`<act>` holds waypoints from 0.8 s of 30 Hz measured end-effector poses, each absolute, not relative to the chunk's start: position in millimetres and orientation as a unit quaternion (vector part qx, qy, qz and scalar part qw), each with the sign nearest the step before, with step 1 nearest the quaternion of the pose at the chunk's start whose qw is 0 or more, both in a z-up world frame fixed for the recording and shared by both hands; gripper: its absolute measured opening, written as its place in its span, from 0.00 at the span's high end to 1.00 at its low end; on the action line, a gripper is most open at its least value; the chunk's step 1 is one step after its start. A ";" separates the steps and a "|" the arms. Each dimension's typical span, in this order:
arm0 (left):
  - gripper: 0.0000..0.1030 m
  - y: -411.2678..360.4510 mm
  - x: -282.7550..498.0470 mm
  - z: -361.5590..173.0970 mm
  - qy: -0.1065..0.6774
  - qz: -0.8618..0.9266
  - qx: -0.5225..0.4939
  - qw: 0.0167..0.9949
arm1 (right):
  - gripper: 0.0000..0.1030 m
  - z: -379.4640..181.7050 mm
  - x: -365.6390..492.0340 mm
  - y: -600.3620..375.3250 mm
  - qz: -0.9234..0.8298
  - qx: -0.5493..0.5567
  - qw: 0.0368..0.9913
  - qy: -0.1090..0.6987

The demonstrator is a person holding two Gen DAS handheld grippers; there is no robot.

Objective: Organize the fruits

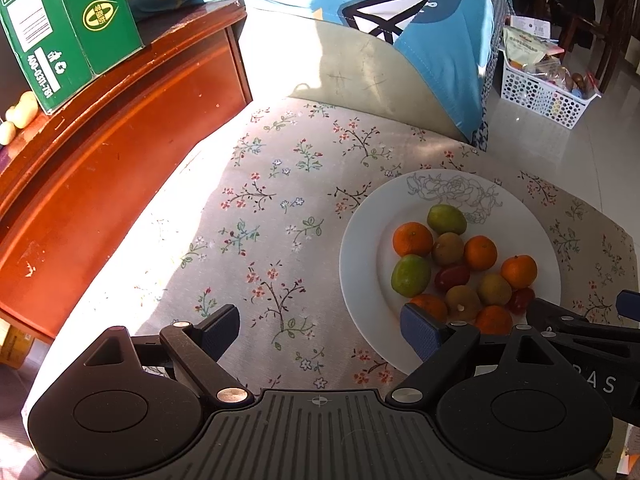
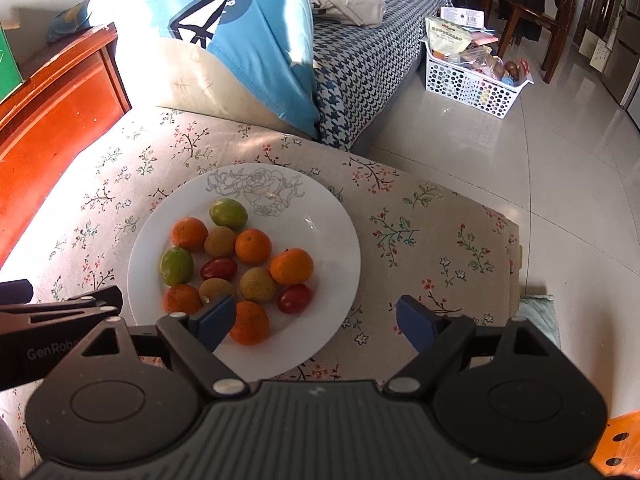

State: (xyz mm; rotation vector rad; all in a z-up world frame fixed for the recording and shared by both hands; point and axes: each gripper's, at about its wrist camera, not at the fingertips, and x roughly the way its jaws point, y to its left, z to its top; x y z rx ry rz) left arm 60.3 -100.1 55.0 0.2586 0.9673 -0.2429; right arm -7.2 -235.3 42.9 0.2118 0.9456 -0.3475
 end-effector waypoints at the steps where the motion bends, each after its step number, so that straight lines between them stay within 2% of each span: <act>1: 0.14 -100.5 60.5 54.7 0.463 -0.116 0.125 0.870 | 0.16 42.8 -7.2 -234.7 -0.167 0.097 0.871 0.452; 24: 0.14 -105.6 59.8 53.5 0.453 -0.106 0.163 0.870 | 0.16 39.6 -6.2 -228.9 -0.166 0.075 0.873 0.453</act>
